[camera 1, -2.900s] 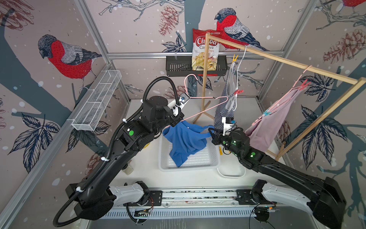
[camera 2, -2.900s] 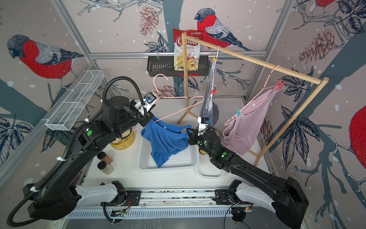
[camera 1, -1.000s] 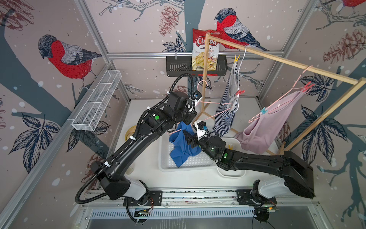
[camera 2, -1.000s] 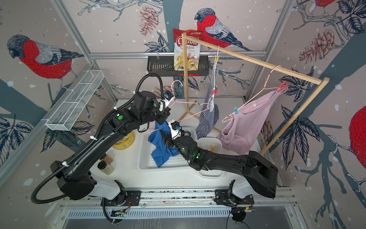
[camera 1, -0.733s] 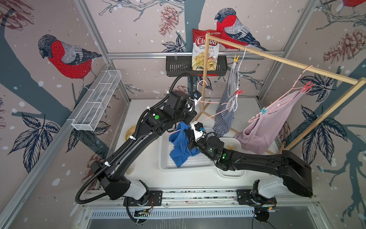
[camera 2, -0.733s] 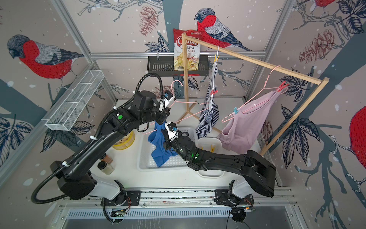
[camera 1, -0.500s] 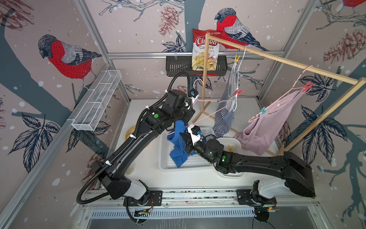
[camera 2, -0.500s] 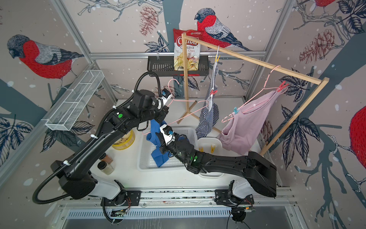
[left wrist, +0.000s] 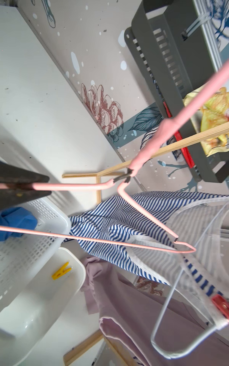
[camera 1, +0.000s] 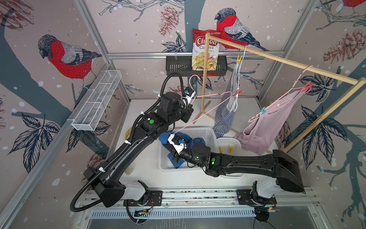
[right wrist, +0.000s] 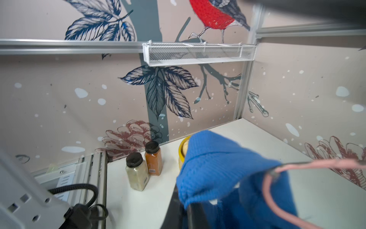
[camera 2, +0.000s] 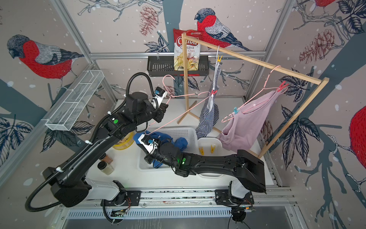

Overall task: Remove the clothespins securing tank tops to the hanger
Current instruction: Remove the tank top from the hanger, then place the tank top in the basket.

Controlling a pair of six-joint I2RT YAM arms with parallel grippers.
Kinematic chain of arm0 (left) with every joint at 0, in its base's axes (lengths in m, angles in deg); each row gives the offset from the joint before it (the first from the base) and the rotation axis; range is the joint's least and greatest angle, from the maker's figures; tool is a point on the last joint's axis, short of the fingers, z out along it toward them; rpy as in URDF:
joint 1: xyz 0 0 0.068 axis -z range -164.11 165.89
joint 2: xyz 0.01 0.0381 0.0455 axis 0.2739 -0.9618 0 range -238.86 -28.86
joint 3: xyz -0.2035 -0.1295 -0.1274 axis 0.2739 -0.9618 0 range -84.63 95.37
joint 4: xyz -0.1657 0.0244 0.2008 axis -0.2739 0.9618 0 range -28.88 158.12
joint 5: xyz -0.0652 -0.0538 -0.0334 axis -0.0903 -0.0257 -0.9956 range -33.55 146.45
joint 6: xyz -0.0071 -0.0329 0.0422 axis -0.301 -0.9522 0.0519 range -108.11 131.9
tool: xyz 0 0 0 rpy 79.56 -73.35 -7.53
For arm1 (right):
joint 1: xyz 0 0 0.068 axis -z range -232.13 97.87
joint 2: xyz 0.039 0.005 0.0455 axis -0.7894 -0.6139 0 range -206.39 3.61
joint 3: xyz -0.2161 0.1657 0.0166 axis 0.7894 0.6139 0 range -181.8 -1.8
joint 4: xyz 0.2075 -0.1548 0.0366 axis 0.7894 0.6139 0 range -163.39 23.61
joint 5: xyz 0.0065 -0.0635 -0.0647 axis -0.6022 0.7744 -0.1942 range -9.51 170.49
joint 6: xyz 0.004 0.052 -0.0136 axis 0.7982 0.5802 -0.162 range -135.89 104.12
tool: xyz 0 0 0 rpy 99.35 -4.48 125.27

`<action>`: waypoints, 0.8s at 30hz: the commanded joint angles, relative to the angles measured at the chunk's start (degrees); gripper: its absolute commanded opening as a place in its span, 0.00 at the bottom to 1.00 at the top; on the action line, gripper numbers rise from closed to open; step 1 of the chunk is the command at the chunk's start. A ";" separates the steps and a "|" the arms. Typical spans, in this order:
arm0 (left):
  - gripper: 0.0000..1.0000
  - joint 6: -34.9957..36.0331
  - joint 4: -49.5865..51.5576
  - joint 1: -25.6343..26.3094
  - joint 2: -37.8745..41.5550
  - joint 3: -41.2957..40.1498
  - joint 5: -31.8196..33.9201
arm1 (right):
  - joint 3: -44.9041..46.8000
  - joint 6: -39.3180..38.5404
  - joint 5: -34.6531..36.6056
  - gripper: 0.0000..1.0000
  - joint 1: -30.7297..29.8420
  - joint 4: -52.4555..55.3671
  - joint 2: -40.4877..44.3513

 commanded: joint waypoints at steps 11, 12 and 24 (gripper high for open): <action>0.00 2.07 -7.09 -0.15 7.18 -3.67 11.26 | 15.45 10.08 5.54 0.00 4.57 -0.49 9.74; 0.00 2.30 -6.65 -0.19 7.38 -3.83 12.32 | 16.94 11.70 4.70 0.00 5.96 -0.27 10.71; 0.00 2.13 -5.16 -0.14 9.08 -6.08 14.57 | 24.51 21.07 -2.72 0.10 18.04 6.52 15.65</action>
